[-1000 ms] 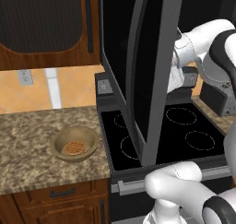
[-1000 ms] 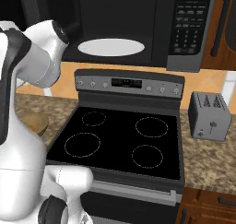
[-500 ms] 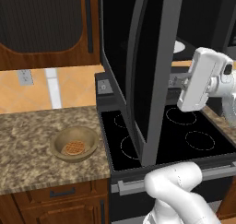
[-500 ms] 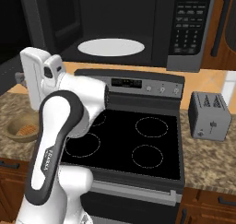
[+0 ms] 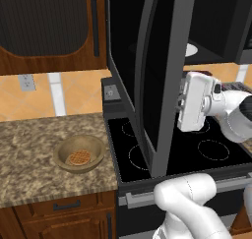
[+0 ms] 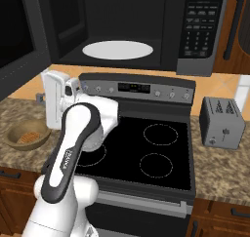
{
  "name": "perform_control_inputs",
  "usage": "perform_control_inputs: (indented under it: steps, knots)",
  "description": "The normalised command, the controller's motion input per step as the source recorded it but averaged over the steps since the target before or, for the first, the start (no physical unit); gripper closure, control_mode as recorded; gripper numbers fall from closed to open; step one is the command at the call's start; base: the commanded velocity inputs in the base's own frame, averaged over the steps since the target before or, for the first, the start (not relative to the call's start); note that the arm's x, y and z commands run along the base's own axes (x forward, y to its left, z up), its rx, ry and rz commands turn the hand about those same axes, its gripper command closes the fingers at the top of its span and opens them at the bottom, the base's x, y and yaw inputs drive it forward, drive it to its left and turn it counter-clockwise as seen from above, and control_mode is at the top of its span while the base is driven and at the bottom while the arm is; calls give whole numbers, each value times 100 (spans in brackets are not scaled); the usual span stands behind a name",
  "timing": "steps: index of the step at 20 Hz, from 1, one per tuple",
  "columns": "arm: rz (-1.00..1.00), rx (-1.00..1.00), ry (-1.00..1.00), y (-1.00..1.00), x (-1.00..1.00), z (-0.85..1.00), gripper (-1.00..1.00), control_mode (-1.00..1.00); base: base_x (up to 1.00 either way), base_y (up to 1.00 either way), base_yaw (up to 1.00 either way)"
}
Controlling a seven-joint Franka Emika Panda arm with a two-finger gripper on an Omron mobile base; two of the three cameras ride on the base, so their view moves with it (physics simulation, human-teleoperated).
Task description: Open the microwave, place the bowl with waffle inside the microwave, then close the microwave door and turn it on.
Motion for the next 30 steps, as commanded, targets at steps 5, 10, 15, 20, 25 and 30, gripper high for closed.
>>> perform_control_inputs:
  steps: [5, 10, 15, 20, 25, 30]
  knots:
    - [18, -14, 39, 12, 87, -50, 100, -100, 0, 0, 0]
    - [2, -15, 27, 18, 42, -55, 100, -100, 0, 0, 0]
    - [-1, -5, 33, 5, 11, -49, 100, -100, 0, 0, 0]
    - [-26, 1, 55, 5, 2, -19, 100, -100, 0, 0, 0]
    - [-35, 0, 57, 4, 0, -15, 100, -100, 0, 0, 0]
    - [-4, -17, 29, 37, 0, -28, 100, -100, 0, 0, 0]
